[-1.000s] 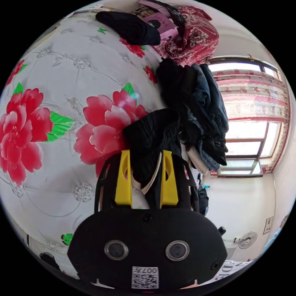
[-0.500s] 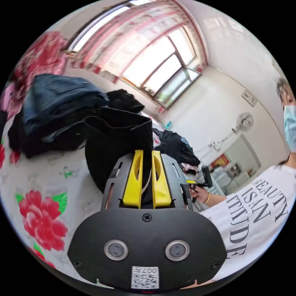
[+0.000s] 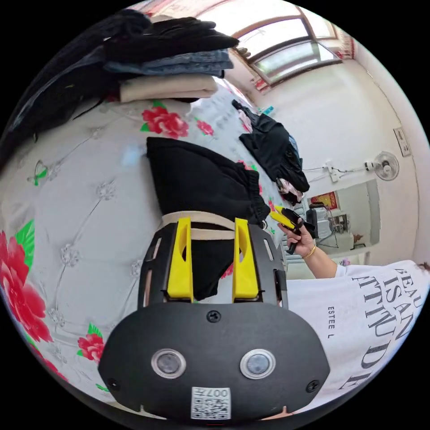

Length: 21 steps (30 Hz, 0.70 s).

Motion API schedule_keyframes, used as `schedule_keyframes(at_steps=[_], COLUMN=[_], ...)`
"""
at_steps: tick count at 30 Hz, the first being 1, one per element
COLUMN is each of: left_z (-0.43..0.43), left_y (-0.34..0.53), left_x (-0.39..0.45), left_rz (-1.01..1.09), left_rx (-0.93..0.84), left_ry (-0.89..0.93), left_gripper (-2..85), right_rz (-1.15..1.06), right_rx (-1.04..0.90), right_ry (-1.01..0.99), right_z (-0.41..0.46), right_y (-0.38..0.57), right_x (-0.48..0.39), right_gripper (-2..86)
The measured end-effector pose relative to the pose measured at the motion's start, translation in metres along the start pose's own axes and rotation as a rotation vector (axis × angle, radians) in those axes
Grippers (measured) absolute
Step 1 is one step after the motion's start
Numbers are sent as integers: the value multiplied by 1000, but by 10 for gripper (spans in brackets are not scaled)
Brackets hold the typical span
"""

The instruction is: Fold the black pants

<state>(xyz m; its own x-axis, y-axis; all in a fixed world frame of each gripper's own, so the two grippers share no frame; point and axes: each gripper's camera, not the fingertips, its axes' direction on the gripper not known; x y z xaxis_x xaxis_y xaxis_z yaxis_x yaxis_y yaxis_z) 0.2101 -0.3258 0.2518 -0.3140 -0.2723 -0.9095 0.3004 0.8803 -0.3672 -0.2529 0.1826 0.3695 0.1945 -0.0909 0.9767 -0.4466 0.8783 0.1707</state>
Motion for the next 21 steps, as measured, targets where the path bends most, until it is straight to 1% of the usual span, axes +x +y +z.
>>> schedule_keyframes(at_steps=[1,3,5,6,7,8,10,11,13,16,19,21], left_z=[-1,1,11,22,29,41,51,55,54,30,-16,-73], left_y=[2,6,2,-2,-5,-10,-19,-26,-34,-47,-65,-86], left_x=[-8,-31,-44,-52,-56,-63,-70,-75,-74,-53,-29,-13], left_rz=[-27,-102,-138,-159,-170,-191,-212,-233,-212,-129,-67,3], left_rx=[1,7,2,-22,-35,-56,-49,-61,-67,-9,102,194], left_ry=[-3,21,58,89,107,138,197,234,251,292,342,326], left_gripper=[141,152,157,158,154,145,128,112,93,82,79,78], right_rz=[14,61,83,91,89,78,29,17,-4,-51,-176,-311], right_rx=[-14,-85,-40,-51,-68,-138,-212,-244,-267,-263,-292,-315], right_ry=[-23,-136,-241,-326,-366,-418,-359,-274,-220,-313,-372,-423], right_z=[3,21,25,32,37,52,69,75,77,65,58,59], right_y=[-2,-9,-13,-18,-21,-29,-40,-47,-57,-70,-91,-117], right_x=[7,32,44,49,49,46,32,24,13,-17,-82,-156], right_gripper=[107,110,111,111,109,104,93,85,74,58,48,45])
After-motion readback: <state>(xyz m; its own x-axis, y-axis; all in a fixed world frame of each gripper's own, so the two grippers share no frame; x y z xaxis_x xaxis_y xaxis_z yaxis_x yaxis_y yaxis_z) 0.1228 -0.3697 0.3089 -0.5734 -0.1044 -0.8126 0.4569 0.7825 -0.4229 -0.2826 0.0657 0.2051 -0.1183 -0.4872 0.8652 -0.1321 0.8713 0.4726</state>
